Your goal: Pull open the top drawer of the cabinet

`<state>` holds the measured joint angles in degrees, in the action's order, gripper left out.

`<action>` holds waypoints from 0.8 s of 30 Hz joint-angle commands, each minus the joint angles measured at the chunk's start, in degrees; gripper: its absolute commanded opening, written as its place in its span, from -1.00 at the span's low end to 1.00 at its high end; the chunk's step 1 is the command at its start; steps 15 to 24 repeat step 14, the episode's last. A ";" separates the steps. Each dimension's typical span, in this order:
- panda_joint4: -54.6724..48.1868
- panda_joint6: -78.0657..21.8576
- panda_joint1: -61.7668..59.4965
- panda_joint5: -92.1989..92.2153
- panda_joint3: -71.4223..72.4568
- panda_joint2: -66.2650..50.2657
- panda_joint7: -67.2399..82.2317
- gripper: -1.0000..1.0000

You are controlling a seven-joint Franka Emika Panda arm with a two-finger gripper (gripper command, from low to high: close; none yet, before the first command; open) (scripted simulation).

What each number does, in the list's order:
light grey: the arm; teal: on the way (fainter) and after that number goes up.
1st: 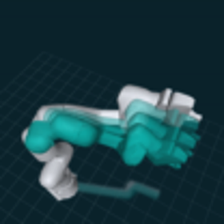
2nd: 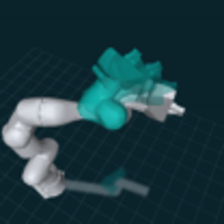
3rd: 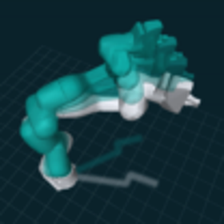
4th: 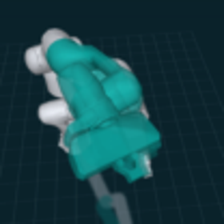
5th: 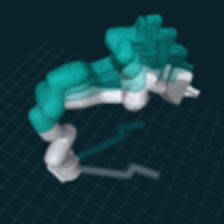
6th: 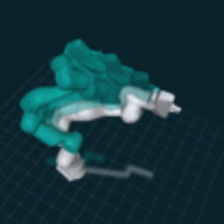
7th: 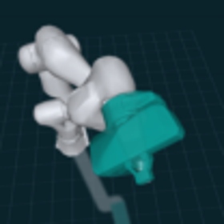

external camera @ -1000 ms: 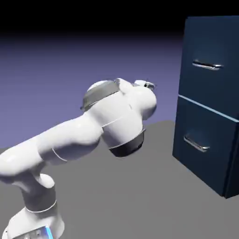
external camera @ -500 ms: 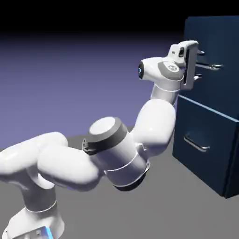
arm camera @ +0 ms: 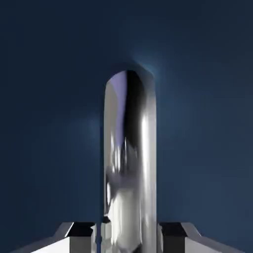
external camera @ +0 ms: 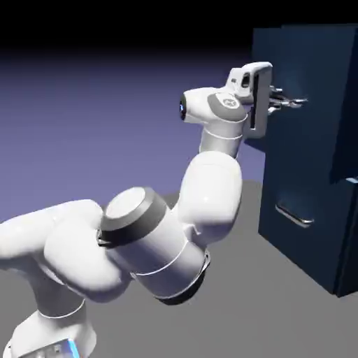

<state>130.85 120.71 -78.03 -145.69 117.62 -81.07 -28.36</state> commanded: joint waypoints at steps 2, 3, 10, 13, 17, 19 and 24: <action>4.16 -1.44 -2.82 1.15 1.89 -0.69 -0.45 -1.00; 6.23 -2.16 -4.24 1.92 2.92 -1.09 -0.59 -1.00; 19.42 -6.64 -13.26 8.71 11.02 -5.03 -0.77 -1.00; 21.50 -7.30 -14.68 10.39 12.79 -6.01 -0.62 1.00; 23.57 -7.95 -16.10 12.08 14.56 -6.98 -0.48 1.00; 23.57 -7.95 -16.10 12.08 14.56 -6.98 -0.48 1.00; 23.57 -7.95 -16.10 12.08 14.56 -6.98 -0.48 1.00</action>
